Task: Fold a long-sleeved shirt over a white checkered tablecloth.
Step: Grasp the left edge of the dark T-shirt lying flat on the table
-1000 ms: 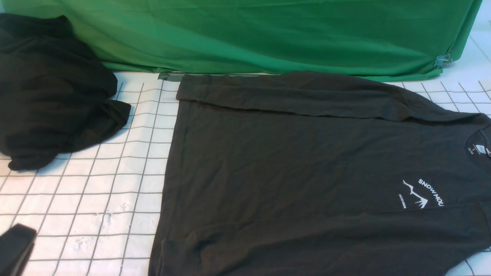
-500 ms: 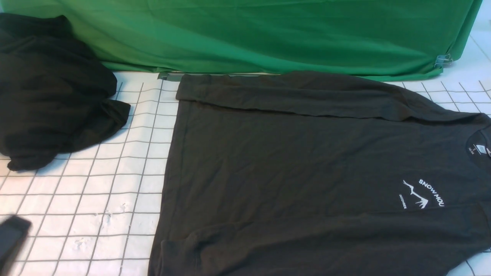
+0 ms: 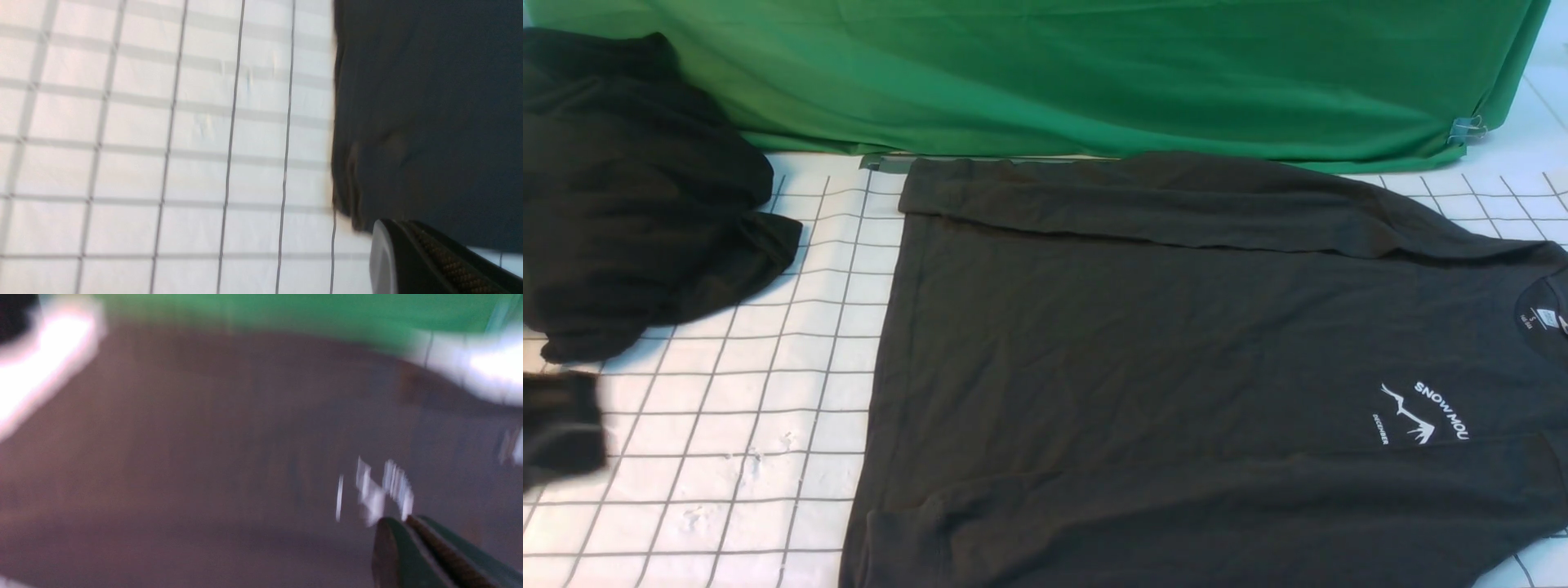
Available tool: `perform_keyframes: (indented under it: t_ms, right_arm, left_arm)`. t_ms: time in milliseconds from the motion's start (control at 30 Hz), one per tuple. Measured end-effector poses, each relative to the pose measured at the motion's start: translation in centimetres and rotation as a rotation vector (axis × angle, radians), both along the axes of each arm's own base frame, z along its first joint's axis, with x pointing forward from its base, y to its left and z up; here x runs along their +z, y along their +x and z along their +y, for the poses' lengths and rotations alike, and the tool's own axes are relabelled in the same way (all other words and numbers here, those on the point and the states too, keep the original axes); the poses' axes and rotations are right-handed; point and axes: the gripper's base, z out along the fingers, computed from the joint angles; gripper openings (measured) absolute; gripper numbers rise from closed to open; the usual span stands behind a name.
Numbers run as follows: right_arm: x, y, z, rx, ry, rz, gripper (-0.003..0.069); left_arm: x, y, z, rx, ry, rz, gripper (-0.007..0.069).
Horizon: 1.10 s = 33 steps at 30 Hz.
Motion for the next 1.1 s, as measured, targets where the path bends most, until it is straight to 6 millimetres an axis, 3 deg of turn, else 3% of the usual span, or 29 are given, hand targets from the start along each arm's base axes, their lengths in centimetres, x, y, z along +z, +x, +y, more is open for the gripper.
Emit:
perform_keyframes:
  t_ms: [167,267,433,700,900,1100]
  right_arm:
    - [-3.7,2.1,0.4,0.059,-0.121,0.381,0.0012]
    - [-5.1,3.0,0.5,0.071,-0.144,0.501,0.0020]
    - [-5.7,3.6,0.6,0.072,-0.150,0.543,0.0029]
    - [-5.5,3.9,0.7,0.069,-0.145,0.526,0.0043]
    - [-5.5,3.9,0.7,0.069,-0.141,0.527,0.0052]
    - [-5.5,3.9,0.7,0.068,-0.139,0.522,0.0067]
  left_arm:
    - [-5.5,3.5,-2.5,-0.182,-0.176,0.277,0.0003]
    - [-7.3,5.1,-4.5,-0.231,-0.163,0.282,0.0020]
    - [-9.6,6.8,-6.9,-0.244,-0.078,0.252,0.0087]
    - [-13.2,8.7,-8.7,-0.256,-0.030,0.265,0.0295]
    - [-15.0,9.7,-8.7,-0.257,0.002,0.253,0.0318]
    - [-15.4,10.3,-8.7,-0.231,0.001,0.212,0.0283]
